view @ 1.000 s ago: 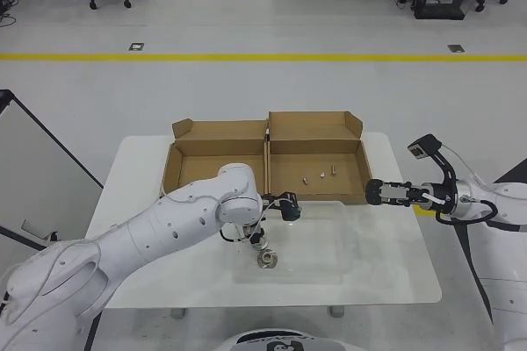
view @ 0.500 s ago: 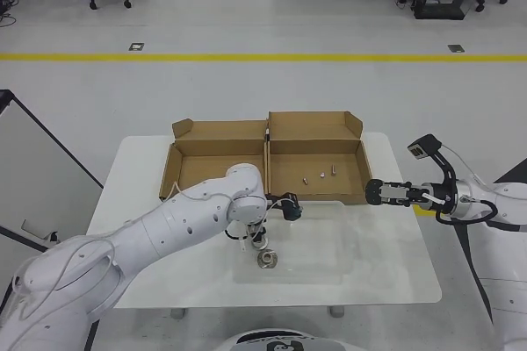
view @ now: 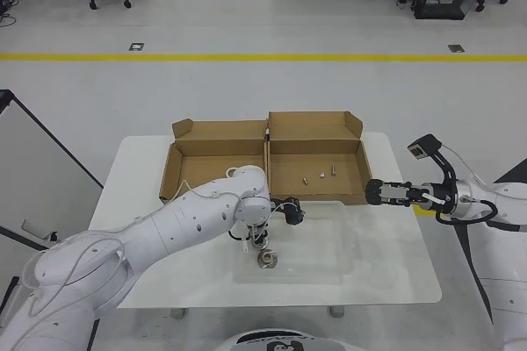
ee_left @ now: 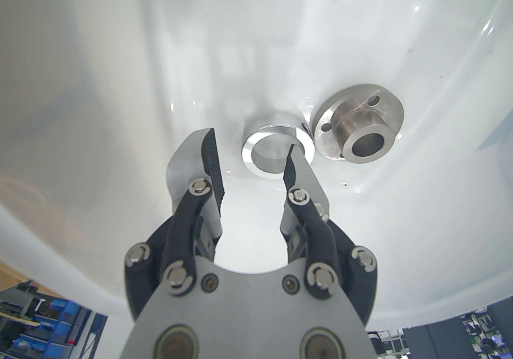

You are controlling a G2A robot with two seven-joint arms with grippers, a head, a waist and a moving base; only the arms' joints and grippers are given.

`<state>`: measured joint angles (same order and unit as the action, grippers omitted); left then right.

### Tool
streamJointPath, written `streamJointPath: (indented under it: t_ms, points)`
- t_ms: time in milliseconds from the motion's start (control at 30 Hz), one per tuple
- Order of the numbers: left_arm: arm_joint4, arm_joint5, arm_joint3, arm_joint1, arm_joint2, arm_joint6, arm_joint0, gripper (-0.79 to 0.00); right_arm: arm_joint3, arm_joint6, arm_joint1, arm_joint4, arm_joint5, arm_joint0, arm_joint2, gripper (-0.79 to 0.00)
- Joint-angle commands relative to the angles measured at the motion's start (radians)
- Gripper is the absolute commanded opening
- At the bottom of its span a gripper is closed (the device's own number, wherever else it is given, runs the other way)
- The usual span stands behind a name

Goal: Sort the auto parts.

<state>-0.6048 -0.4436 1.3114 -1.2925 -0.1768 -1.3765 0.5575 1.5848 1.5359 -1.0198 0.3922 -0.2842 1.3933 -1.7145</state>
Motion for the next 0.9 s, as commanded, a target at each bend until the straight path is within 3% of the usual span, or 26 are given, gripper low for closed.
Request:
streamJointPath:
  t_ms: [0, 767, 833, 867]
  points:
    - [0.008, -0.002, -0.009, -0.004, 0.007, 0.002, -0.006, -0.431, 0.000, 0.000, 0.000, 0.000, 0.000, 0.000, 0.000, 0.000]
    - [-0.013, 0.007, -0.055, -0.038, 0.007, -0.007, 0.012, -0.446, 0.000, 0.000, 0.000, 0.000, 0.000, 0.000, 0.000, 0.000]
    - [-0.016, 0.009, -0.060, -0.042, 0.007, -0.009, 0.014, -0.462, 0.000, 0.000, 0.000, 0.000, 0.000, 0.000, 0.000, 0.000]
    - [-0.016, 0.009, -0.062, -0.043, 0.007, -0.009, 0.014, -0.523, 0.000, 0.000, 0.000, 0.000, 0.000, 0.000, 0.000, 0.000]
